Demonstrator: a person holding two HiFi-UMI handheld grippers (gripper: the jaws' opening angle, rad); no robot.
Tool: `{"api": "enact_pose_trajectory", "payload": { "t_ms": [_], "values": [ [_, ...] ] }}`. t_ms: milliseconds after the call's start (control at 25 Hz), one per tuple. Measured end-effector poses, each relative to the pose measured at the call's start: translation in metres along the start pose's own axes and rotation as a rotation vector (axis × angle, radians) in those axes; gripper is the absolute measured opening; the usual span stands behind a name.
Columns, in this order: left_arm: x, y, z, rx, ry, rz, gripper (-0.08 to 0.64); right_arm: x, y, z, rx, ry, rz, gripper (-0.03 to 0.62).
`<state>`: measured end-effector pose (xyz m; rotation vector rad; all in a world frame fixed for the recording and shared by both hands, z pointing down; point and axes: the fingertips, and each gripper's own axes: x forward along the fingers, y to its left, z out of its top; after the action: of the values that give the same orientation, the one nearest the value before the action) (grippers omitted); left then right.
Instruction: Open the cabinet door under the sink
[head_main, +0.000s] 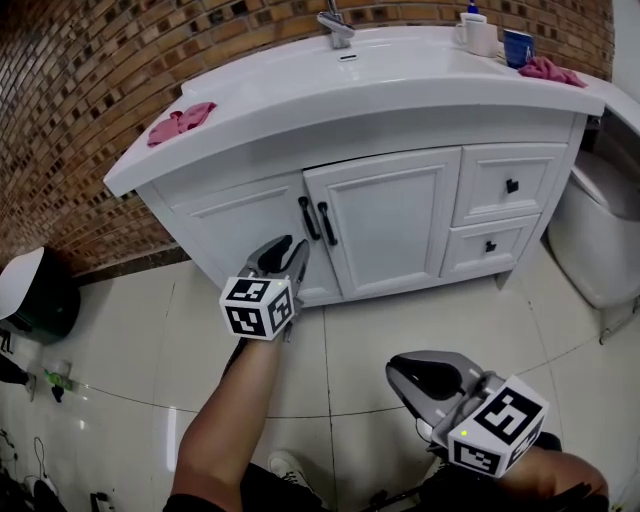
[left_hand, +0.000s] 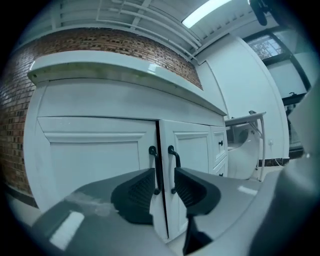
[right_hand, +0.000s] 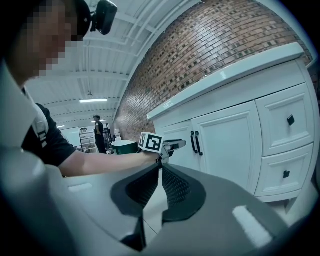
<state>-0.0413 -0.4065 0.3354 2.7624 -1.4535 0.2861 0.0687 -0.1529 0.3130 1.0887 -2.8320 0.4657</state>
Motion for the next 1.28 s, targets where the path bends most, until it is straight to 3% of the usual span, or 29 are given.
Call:
{"api": "enact_pose_trajectory", "payload": {
  "t_ms": [160,560,840,1280],
  "values": [
    [0.020,0.006,-0.001,-0.013,0.004,-0.021,0.132,0.002,0.001,0.000,-0.002,0.009,0.002,0.031],
    [0.056,0.013,0.001,-0.046,-0.003,0.011,0.117,-0.007,-0.007,-0.001,0.006,0.012,-0.002,0.031],
    [0.057,0.014,0.003,-0.042,-0.010,0.018,0.055,-0.007,-0.006,-0.001,0.007,0.020,0.003,0.031],
    [0.035,0.002,-0.001,-0.048,0.016,-0.009,0.048,-0.006,0.002,-0.004,-0.002,0.036,0.008,0.031]
  ]
}}
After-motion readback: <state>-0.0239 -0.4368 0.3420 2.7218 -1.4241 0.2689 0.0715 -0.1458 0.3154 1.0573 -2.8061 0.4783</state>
